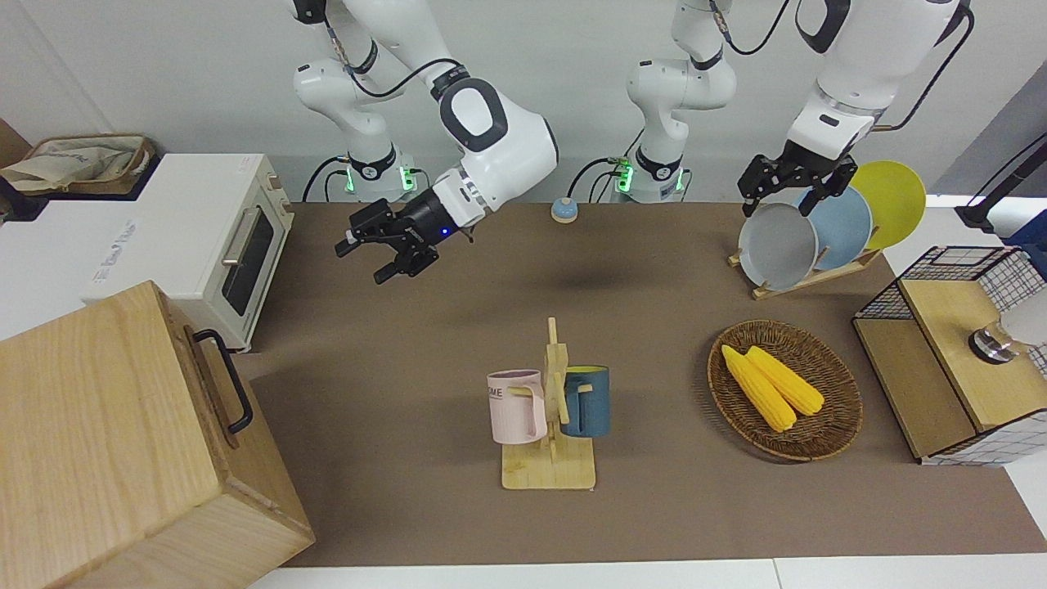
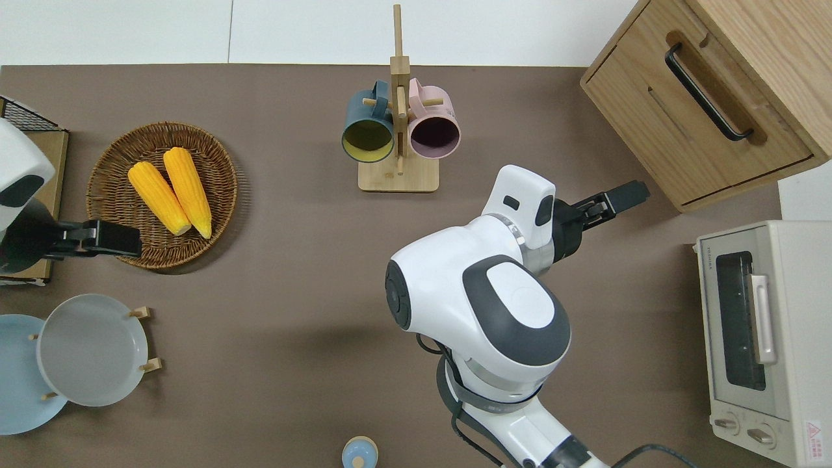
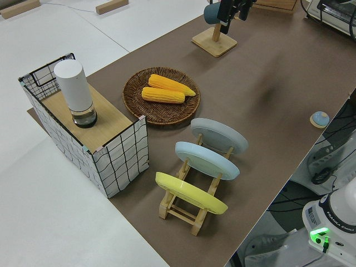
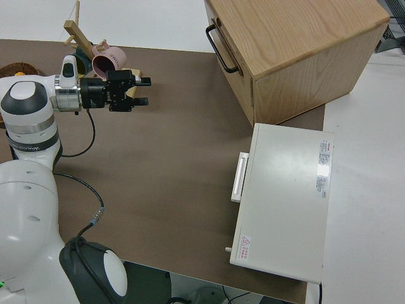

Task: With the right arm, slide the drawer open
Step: 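Raise the right arm and reach toward the wooden drawer's black handle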

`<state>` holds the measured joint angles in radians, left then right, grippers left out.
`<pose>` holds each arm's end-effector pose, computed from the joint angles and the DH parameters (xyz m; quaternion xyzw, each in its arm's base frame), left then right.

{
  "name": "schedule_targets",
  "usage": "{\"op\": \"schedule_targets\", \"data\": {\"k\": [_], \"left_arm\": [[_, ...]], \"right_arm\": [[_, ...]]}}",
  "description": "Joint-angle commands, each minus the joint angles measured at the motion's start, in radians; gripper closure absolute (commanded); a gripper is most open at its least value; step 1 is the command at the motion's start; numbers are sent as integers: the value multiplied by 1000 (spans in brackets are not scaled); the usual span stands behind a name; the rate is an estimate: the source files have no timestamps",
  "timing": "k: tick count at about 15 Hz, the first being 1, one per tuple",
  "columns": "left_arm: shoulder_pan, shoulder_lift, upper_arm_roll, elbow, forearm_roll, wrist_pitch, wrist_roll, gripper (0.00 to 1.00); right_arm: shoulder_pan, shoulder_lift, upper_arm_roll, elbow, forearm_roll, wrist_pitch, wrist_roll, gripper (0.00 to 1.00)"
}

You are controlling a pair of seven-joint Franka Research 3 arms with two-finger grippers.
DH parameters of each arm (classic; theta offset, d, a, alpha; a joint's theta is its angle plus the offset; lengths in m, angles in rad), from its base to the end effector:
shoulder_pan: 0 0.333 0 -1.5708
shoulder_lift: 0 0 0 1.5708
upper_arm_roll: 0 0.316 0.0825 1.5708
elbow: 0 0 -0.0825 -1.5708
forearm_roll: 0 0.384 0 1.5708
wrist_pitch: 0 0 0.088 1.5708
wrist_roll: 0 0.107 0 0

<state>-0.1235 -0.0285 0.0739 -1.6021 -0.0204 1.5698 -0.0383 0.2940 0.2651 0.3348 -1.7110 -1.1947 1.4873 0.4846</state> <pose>0.5446 -0.0286 0.6253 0.9999 -0.0057 -0.0024 0.0112 0.5589 0.2522 0.4700 0.8187 0.1494 0.1104 0.5433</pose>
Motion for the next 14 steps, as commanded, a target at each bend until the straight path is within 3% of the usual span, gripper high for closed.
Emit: {"op": "schedule_targets", "data": {"k": [1,9,14], "left_arm": [[-2,-8,3,2,13,-14,1,5],[-2,-8,1,2,13,-13,1,2],[-2,-8,3,2,13,-14,1,2]], "right_arm": [[17,55,3,-10,-109,-39,83,21],[31,141,-8,-6,-286,-102,80,21],[7,174,-22,-1,-365,-91,46,21]]}}
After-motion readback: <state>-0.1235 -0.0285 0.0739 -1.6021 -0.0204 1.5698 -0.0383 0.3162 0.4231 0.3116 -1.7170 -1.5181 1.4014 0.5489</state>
